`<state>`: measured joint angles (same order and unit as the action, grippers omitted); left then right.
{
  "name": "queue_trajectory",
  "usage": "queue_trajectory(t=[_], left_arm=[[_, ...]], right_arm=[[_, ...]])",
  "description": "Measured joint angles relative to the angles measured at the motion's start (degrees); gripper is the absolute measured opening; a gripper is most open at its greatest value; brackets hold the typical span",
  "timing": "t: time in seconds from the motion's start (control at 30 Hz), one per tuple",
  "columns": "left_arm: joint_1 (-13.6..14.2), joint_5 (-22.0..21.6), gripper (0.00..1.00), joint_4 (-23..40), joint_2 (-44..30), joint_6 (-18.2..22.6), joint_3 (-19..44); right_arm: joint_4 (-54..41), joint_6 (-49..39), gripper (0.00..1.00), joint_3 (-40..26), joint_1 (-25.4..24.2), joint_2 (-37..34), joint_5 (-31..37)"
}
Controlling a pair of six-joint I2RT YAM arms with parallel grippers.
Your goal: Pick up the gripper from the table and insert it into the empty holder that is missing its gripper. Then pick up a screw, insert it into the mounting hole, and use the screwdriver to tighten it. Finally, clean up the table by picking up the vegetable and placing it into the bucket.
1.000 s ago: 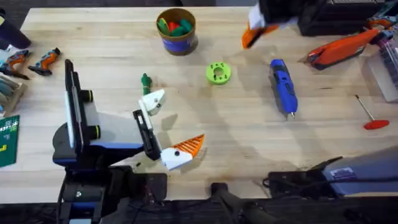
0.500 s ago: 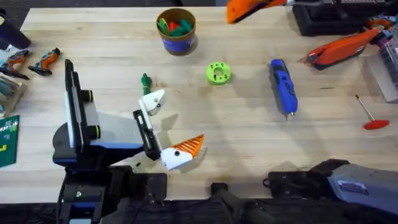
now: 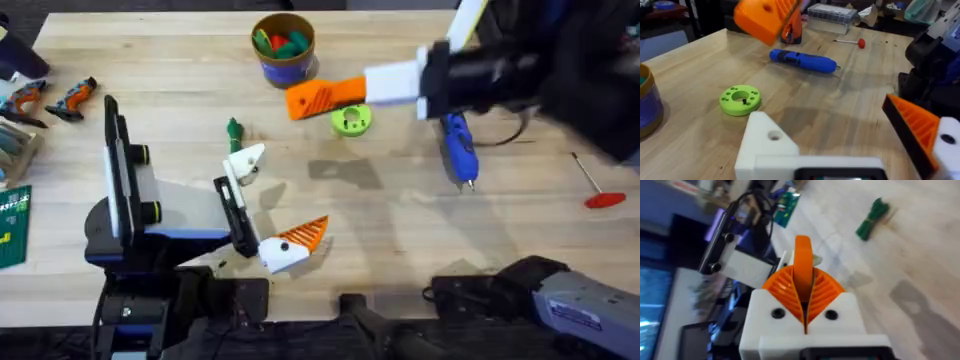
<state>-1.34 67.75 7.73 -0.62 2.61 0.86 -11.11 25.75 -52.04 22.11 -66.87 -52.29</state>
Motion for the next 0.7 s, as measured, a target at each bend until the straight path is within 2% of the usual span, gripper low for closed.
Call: queue_trajectory(t=[0.13,0.33,0.43,0.7], left_arm=[[0.0,0.0,0.985,0.0,0.0,0.0,0.0],[0.0,0.0,0.986,0.0,0.0,0.0,0.0],[0.0,0.0,0.986,0.0,0.0,0.0,0.0],[0.0,0.0,0.985,0.0,0.0,0.0,0.0]], right_arm=[[21.7,12.0,0.011,11.8,0.0,0.0,-6.9],[56.4,32.1,0.011,26.1,0.0,-1.7,-12.0],[64.7,39.1,0.011,29.8,0.0,-3.3,-13.1],[70.5,48.1,0.011,31.8,0.0,-10.1,-15.2]])
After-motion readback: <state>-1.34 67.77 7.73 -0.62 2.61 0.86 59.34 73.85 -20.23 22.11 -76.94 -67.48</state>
